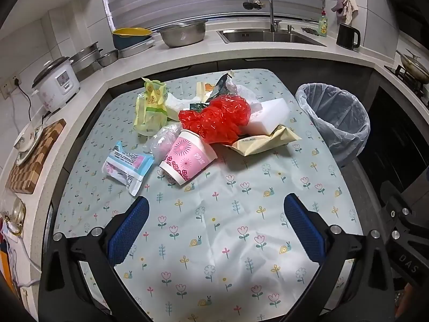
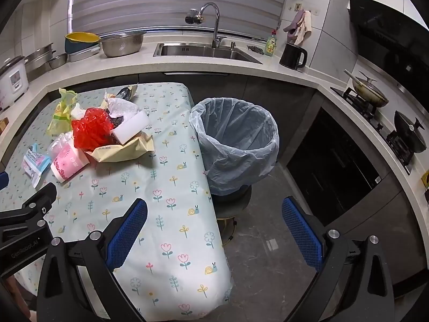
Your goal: Collect trash
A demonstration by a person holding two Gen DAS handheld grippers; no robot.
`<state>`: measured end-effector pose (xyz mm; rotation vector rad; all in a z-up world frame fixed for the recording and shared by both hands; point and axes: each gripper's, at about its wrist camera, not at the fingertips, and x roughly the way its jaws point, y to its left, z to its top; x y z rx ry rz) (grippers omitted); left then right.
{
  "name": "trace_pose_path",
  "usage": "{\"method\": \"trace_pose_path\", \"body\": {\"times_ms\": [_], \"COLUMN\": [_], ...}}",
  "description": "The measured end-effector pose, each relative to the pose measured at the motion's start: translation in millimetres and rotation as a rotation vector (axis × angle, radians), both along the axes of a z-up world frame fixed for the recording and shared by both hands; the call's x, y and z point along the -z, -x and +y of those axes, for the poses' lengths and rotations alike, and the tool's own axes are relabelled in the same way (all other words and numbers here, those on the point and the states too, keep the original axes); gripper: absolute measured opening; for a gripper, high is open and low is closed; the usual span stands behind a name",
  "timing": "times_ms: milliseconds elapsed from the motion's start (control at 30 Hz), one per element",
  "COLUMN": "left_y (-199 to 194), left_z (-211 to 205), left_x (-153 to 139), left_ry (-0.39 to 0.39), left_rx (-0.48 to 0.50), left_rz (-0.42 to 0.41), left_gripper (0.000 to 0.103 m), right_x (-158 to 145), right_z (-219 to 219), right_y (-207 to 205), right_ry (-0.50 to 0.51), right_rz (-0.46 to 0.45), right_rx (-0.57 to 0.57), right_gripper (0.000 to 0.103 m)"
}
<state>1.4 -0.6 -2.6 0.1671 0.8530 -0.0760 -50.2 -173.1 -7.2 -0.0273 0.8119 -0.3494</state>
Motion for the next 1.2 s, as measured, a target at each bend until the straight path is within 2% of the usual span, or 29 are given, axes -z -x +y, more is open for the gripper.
{"method": "trace_pose_path", "body": {"times_ms": [1200], "left_y": [3], "left_z": [6], "left_x": [-3], "left_ry": [-0.003], "left_rx": [0.002], "left_rz": [0.007], "left_gripper": [0.096], "right_x": [0], "right_z": [8], "right_y": [0], "right_ry": [0.015], "right_rz": [0.008], "right_rx": [-0.020], "right_gripper": [0.096]}}
